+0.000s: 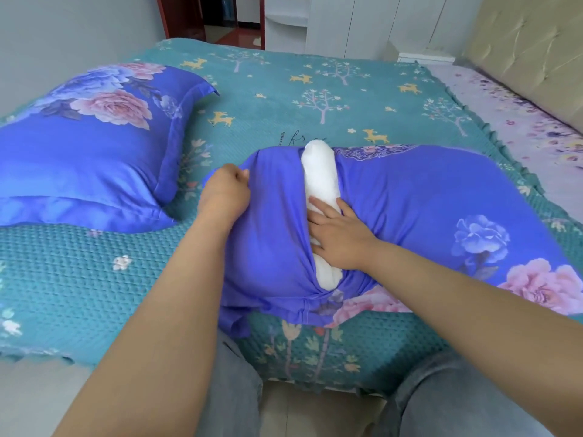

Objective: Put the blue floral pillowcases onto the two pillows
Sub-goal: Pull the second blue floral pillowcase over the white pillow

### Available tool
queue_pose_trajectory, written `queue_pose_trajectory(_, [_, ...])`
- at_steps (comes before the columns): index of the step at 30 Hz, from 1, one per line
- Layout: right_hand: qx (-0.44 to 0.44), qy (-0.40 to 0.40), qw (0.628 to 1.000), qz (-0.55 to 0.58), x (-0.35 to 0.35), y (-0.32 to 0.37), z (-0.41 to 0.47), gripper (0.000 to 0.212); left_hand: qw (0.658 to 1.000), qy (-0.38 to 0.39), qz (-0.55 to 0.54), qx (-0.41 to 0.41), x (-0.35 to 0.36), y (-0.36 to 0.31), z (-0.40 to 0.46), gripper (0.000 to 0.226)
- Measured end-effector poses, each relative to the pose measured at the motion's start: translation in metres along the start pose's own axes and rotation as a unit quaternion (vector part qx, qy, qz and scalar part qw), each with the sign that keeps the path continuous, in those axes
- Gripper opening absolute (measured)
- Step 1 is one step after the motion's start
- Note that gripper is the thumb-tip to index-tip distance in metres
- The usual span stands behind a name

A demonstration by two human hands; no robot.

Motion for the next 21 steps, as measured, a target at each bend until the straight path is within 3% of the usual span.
queue_pose_trajectory(3, [-0.004, -0.029, 1.000, 0.009, -0.001, 0.000, 0.003, 0.060, 0.998, -0.053, 0.014, 0.006, -0.003, 0.005, 0.000, 0.041])
queue_pose_trajectory(6, [-0.013, -0.055, 0.998, 0.018, 0.000, 0.001, -0.002, 0.070, 0.993, -0.018, 0.112, 0.019, 0.010, -0.009, 0.001, 0.061])
queue_pose_trajectory(8, [-0.024, -0.067, 0.996, 0.053, -0.001, 0.001, -0.006, 0.073, 0.990, -0.011, 0.142, -0.004, 0.016, -0.009, 0.006, 0.052])
queue_pose_trajectory(10, [-0.016, -0.103, 0.983, 0.154, -0.006, -0.003, -0.008, 0.059, 0.994, -0.023, 0.100, -0.024, 0.016, -0.005, 0.011, 0.031])
queue_pose_trajectory(13, [0.089, -0.181, 0.931, 0.305, -0.036, -0.027, -0.001, 0.030, 0.998, -0.037, 0.045, -0.014, 0.016, -0.008, 0.010, 0.023])
queue_pose_trajectory(16, [0.118, -0.256, 0.937, 0.206, -0.080, -0.057, 0.025, 0.028, 0.997, -0.066, 0.031, 0.028, 0.016, -0.017, 0.005, 0.023])
queue_pose_trajectory(18, [0.098, -0.197, 0.965, 0.141, -0.098, -0.070, 0.051, 0.047, 0.994, -0.089, 0.004, 0.060, 0.015, -0.021, 0.003, 0.020])
queue_pose_trajectory(21, [0.150, -0.082, 0.968, 0.186, -0.099, -0.083, 0.073, 0.056, 0.994, -0.087, -0.043, 0.053, 0.010, -0.020, 0.001, 0.020])
Point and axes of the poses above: each hand's wrist, its own z-axis towards the middle knuckle, its own x-axis out of the palm, y = z × x, the point moved 4 cm from there along z, towards the middle knuckle, and after that the axes turned 5 degrees about -x, right-handed, at the moved point
